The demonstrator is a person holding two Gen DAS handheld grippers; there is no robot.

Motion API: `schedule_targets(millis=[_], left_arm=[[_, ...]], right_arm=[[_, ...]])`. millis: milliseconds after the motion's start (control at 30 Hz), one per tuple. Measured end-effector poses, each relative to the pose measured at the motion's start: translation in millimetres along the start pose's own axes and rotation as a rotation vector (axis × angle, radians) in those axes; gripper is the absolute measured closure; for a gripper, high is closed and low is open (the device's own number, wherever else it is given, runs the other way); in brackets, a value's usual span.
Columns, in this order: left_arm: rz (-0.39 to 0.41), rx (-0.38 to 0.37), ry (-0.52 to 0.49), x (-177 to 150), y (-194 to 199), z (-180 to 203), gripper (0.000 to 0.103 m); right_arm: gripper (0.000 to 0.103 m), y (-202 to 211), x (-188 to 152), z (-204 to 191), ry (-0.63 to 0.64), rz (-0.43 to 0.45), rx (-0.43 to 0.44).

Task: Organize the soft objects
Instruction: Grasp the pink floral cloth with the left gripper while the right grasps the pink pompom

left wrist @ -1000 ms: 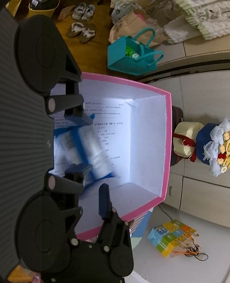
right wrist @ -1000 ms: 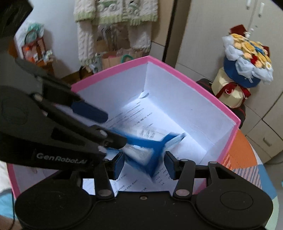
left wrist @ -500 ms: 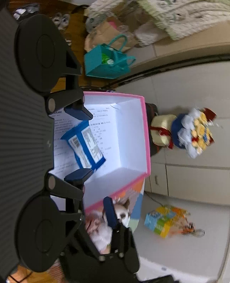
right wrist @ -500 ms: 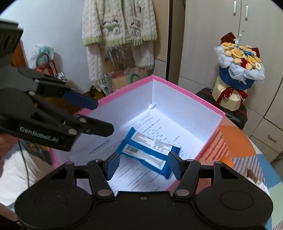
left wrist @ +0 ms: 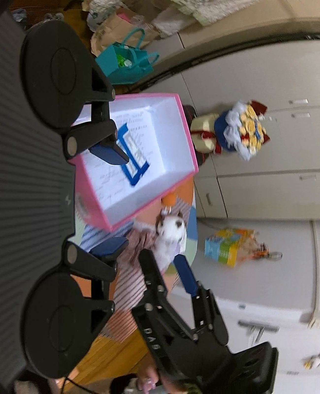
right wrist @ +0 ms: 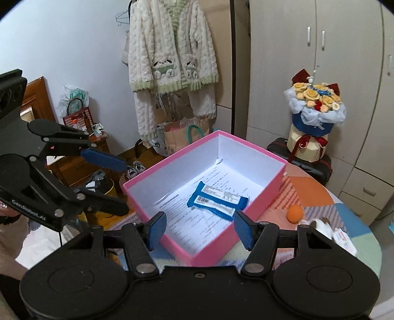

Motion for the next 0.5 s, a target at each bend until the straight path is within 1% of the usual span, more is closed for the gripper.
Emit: schedule_targets(millis=[100, 200, 400, 500], left_arm=[[-0.009, -0.036, -0.030, -6.0, -1.8, 21.1, 0.038], [-0.025, -0.076, -0.060, -11.9, -9.7, 43.2, 0.037], [-0.084, -0.144, -0.117, -21.0, -40.0, 81.4, 0.035], [-0.116, -0.164, -0.129, -23.4, -59.6, 95.6, 0.035]], right_arm=[[0.037, 18.4, -15.4, 7.3, -0.008, 0.014, -0.014], [0.037, 32.4, -37.4, 18.3, -0.027, 0.018, -0.047], [0.037, 41.7, -80.4, 48.3, -0.098, -0.001, -0.087], [0.037, 41.5, -101.8, 63.4, -0.134, -0.013, -0.100]])
Point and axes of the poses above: each gripper's, at about its wrist camera, not at the fingertips, and y roughly against the way its jaws point, z to its right, x to its top, the point moved 8 cm from there along -y, roughly the way its jaws point, and after that the axes turned 14 degrees about -x, right-handed, at the moved point
